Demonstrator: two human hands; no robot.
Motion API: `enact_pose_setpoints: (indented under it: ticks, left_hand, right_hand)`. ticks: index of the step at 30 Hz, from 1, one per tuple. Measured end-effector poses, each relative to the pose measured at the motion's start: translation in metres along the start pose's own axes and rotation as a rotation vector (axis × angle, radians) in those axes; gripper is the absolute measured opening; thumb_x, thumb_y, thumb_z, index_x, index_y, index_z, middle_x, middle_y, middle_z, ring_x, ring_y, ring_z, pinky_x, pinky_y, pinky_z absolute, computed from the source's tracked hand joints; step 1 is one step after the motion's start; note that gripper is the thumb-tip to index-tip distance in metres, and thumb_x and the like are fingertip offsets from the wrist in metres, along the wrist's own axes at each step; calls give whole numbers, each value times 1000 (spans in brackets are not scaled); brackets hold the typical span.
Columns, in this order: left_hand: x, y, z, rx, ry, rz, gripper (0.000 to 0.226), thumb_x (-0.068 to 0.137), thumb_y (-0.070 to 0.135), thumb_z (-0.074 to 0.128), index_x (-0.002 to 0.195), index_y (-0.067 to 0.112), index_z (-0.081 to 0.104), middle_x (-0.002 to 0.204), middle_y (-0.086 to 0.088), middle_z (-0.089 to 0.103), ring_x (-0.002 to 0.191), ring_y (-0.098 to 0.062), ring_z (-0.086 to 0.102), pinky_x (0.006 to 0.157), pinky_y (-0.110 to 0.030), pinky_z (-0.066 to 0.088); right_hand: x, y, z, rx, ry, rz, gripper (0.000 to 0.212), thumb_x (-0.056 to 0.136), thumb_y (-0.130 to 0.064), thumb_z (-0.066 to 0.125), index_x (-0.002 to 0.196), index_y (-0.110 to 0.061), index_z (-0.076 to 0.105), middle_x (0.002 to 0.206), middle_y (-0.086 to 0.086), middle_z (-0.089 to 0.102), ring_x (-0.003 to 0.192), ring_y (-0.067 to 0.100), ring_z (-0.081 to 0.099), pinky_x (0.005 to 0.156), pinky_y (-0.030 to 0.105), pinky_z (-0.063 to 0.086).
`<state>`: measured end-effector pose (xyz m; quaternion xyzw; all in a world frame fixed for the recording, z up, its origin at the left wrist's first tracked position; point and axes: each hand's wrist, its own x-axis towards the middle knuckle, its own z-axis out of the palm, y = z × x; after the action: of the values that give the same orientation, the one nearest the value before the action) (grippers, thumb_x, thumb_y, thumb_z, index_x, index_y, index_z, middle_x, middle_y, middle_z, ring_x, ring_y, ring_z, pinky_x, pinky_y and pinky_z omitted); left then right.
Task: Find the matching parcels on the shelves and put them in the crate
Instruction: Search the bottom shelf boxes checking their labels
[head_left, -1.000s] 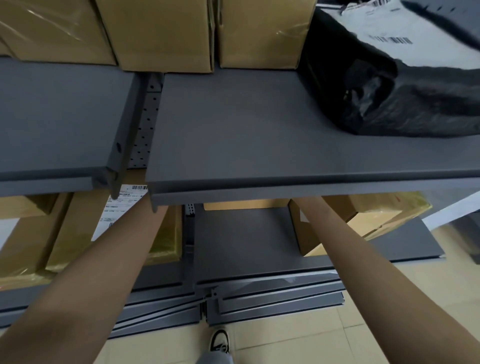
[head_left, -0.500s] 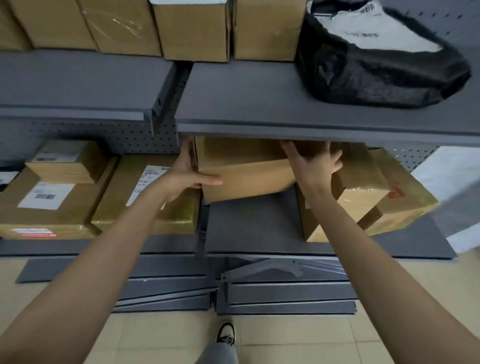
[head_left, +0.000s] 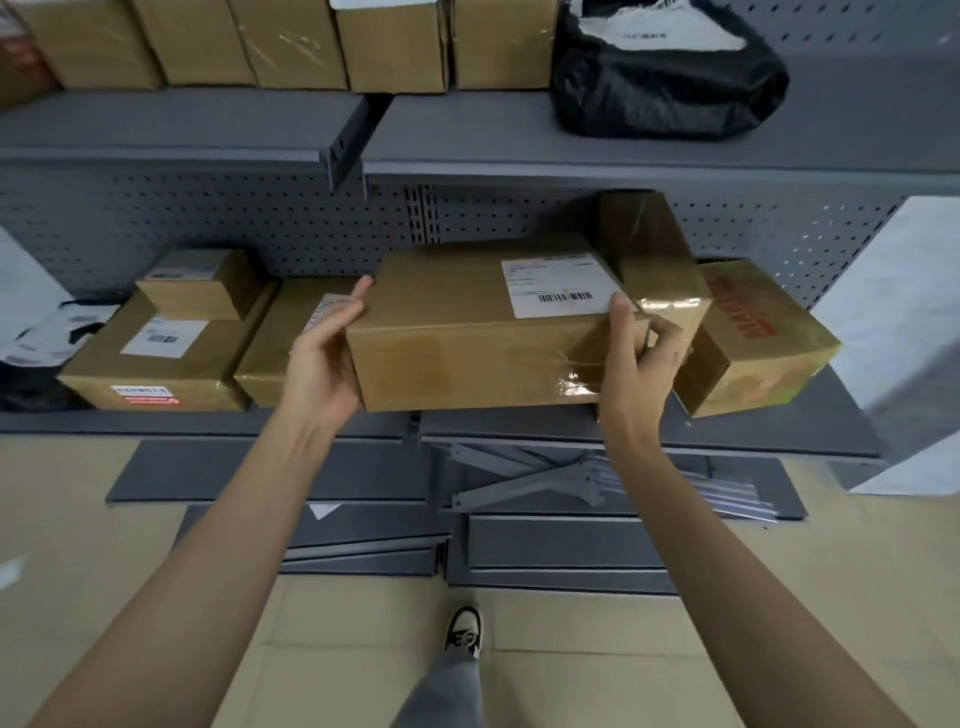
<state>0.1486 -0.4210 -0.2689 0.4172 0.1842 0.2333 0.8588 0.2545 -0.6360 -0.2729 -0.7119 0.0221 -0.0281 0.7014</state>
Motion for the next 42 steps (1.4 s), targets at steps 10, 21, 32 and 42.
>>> enact_pose_setpoints:
  ticks: [10,21,32,42]
  left_hand:
    - [-19,-5,-14,105,103,-111,50,71,16,57,120,22,60,114,-2,64,95,-19,62,78,-36,51]
    - [15,-17,-23,389,23,-354,40,75,20,68,115,25,62,102,2,72,90,-16,68,68,-30,54]
    - [107,-45,-38,578,23,-501,72,86,4,57,146,24,24,132,-9,53,115,-24,53,94,-35,43]
    - [177,-66,-53,1099,-33,-653,83,85,20,65,148,19,12,155,-5,21,139,-26,28,113,-41,25]
  right_hand:
    - [-22,9,-13,111,-76,56,39,71,-48,57,105,-32,46,120,5,46,102,14,51,94,43,47]
    - [-5,49,-14,46,-36,82,39,73,-42,52,109,-24,53,114,5,54,97,14,51,74,25,42]
    - [35,110,37,-170,-138,354,49,92,-26,55,135,-15,32,115,2,51,102,19,49,84,30,42]
    - [85,132,64,-256,-165,486,55,91,-25,57,138,-15,32,118,5,54,102,19,49,88,31,39]
